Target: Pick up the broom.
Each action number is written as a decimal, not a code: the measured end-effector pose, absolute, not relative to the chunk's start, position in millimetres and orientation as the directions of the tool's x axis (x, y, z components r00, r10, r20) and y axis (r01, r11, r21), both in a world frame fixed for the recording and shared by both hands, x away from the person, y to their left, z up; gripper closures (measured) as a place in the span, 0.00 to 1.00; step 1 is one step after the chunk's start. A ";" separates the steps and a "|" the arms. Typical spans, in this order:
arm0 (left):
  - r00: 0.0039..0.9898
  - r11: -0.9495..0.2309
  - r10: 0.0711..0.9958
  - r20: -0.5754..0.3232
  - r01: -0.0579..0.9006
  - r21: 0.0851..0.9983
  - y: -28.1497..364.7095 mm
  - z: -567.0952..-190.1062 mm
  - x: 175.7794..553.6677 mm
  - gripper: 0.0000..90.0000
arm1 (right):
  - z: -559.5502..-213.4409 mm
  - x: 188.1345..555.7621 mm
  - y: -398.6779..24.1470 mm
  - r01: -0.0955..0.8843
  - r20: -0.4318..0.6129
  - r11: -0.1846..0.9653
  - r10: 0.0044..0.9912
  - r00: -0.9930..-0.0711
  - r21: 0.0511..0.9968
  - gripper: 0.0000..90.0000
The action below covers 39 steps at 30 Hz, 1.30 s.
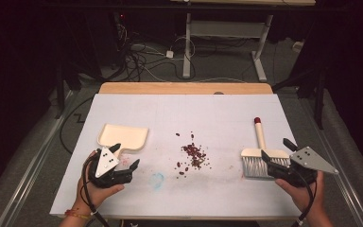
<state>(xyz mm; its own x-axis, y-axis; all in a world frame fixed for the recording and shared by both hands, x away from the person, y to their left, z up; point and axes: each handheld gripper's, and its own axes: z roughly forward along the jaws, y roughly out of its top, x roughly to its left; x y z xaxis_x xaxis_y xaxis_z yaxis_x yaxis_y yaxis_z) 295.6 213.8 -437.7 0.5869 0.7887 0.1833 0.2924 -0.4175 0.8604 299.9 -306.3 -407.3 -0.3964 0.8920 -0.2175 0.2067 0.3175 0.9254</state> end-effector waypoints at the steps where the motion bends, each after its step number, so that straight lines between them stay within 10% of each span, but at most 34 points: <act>1: 0.593 -0.426 0.783 0.190 0.287 0.858 211.5 -437.6 296.2 0.21 | -407.1 301.1 -306.9 0.209 -0.213 0.314 0.892 -0.400 0.926 0.23; 22: 0.641 -0.522 0.731 0.236 0.302 0.797 195.6 -449.0 300.3 0.21 | -375.2 377.4 -322.8 0.579 -0.102 0.252 0.955 -0.279 0.775 0.28; 39: 0.652 -0.577 0.710 0.268 0.319 0.752 187.6 -456.3 301.0 0.21 | -450.0 461.3 -308.0 0.846 -0.038 0.217 0.973 -0.228 0.487 0.36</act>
